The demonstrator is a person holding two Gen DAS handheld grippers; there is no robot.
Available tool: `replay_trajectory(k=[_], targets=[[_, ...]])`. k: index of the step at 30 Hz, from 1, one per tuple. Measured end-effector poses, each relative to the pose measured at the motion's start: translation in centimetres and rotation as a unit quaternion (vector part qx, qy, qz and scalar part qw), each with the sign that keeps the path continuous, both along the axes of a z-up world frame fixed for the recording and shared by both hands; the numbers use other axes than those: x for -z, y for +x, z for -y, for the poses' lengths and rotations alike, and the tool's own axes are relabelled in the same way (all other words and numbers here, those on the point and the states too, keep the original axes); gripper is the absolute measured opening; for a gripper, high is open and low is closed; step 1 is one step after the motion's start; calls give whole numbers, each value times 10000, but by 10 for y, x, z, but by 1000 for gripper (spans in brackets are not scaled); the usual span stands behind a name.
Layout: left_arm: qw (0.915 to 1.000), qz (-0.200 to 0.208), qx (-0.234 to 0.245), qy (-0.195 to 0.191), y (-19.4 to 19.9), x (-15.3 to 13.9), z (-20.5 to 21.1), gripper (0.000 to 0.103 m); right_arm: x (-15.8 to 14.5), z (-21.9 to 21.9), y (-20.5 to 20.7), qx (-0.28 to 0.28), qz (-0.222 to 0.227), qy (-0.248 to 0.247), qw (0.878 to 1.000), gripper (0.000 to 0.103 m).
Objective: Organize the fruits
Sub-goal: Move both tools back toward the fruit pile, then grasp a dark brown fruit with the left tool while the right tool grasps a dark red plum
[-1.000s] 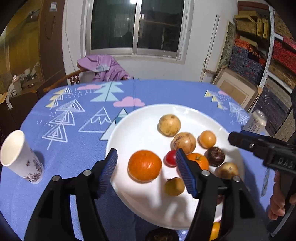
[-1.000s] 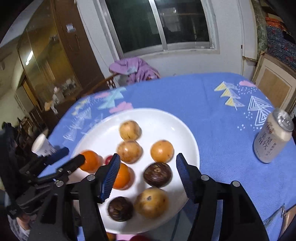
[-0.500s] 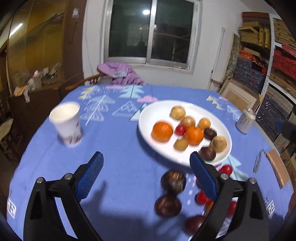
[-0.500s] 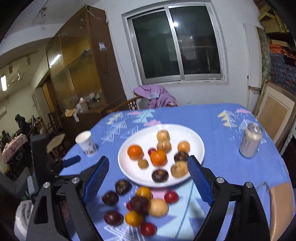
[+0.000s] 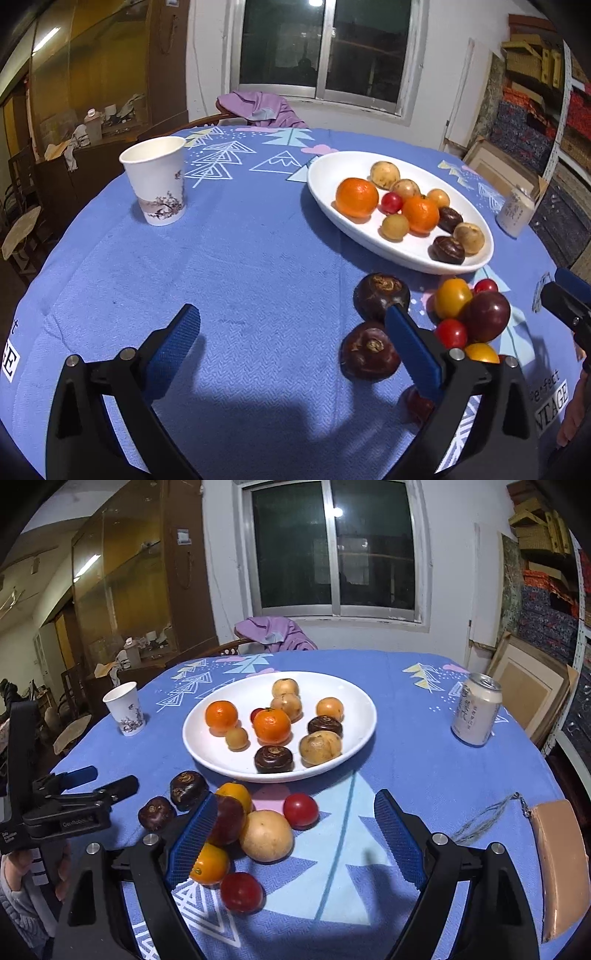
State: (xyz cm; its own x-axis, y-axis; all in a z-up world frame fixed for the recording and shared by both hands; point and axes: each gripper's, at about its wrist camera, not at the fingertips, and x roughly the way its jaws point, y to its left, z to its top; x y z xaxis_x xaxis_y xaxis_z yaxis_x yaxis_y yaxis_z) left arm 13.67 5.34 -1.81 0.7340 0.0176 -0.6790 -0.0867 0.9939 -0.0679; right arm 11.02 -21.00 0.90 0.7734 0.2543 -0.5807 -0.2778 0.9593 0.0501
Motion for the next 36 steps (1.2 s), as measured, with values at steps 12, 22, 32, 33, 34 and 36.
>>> replay_trajectory(k=[12,22,32,33,34,36], targets=[[9979,-375,466,252,5,15,21,99,10,-13,0,-160,-186,-309,9992,88],[9950,-760,650,32,16,28,18,99,12,-9,4,-121,-400,-63,9991,88],[9970,-614,30,461,8,21,-10,99,7,0,5,-84,-438,127,9989,88],[9974,-586,54,410,8,20,-11,99,7,2,5,-83,-436,143,9989,88],[9977,-560,97,382,9,19,-10,99,6,2,5,-85,-422,158,9989,88],[9979,-498,245,332,9,17,-7,99,5,1,4,-94,-388,154,9991,88]])
